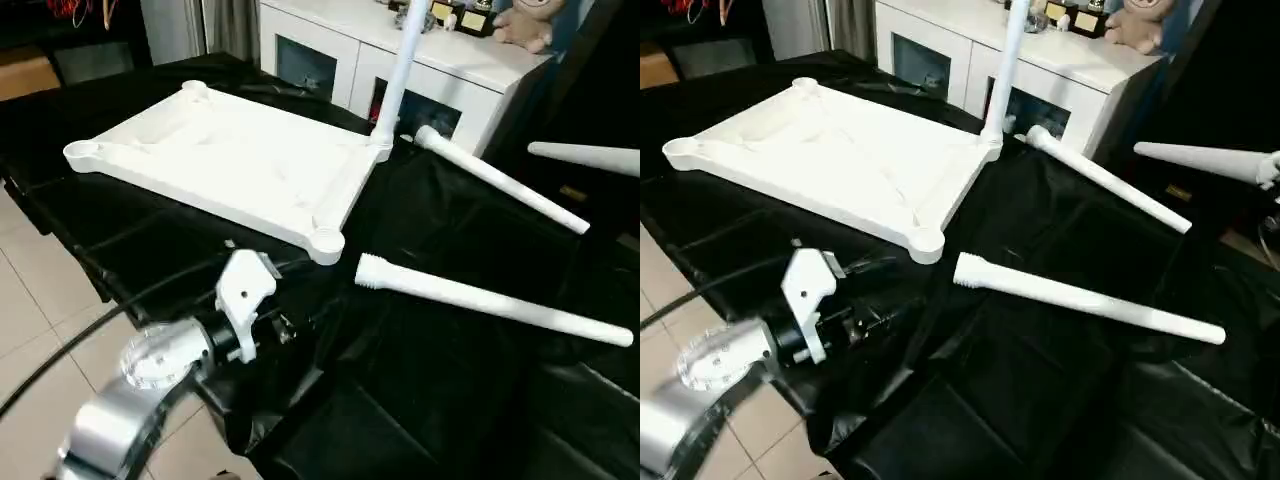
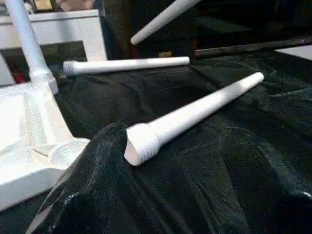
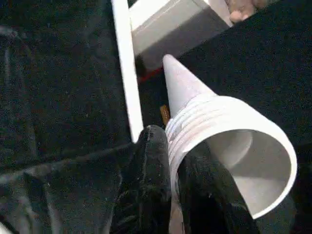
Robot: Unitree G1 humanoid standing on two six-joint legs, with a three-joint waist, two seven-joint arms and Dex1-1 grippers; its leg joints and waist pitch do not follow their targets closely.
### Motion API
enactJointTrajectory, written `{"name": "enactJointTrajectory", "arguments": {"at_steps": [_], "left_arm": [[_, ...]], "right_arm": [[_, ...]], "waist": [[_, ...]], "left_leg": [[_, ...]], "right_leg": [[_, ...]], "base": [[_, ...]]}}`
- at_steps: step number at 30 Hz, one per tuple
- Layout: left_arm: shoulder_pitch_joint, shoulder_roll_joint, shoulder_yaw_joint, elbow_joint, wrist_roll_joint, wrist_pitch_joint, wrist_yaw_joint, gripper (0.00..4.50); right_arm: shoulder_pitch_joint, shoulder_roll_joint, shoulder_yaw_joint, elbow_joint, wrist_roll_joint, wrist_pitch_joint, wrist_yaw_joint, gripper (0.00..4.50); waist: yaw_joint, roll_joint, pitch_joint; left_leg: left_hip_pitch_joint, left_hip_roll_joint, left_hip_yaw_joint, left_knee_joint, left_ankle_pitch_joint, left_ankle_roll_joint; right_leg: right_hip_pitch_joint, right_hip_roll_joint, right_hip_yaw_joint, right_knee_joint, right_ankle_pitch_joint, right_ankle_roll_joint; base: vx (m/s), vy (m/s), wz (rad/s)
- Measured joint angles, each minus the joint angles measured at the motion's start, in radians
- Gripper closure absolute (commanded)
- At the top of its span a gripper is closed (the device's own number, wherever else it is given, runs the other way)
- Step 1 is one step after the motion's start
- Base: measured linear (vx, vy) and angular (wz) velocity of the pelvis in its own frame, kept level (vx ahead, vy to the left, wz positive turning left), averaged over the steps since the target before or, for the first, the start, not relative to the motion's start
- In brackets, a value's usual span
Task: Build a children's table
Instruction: Move to table
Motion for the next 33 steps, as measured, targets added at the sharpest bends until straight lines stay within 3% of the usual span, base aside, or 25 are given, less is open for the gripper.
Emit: {"name": "enactJointTrajectory", "arguments": {"at_steps": [13,26,33], "left_arm": [[-0.001,0.015,0.000,-0.022,-0.022,0.053,-0.014,1.06],[-0.001,0.014,0.000,-0.024,-0.030,0.062,-0.014,1.06],[-0.001,0.014,0.000,-0.024,-0.030,0.062,-0.012,1.06]], "right_arm": [[-0.078,0.008,0.111,0.137,-0.123,-0.078,-0.019,4.50],[-0.102,0.015,0.109,0.171,-0.100,-0.151,0.118,4.50],[-0.102,-0.004,0.069,0.171,-0.057,-0.168,0.180,4.50]], "waist": [[-0.007,0.009,0.002],[-0.010,0.009,0.002],[-0.013,0.010,0.002]], "left_leg": [[-0.002,0.000,0.000,0.001,0.000,0.000],[-0.002,0.001,0.001,0.001,0.000,0.000],[-0.001,0.001,0.001,0.001,0.000,0.000]], "right_leg": [[-0.001,0.000,0.000,0.002,0.000,0.000],[-0.002,0.000,0.000,0.002,0.000,0.000],[-0.002,0.000,0.000,0.002,0.000,0.000]], "base": [[0.000,0.000,0.00],[0.000,0.000,0.00],[0.000,0.000,0.00]]}}
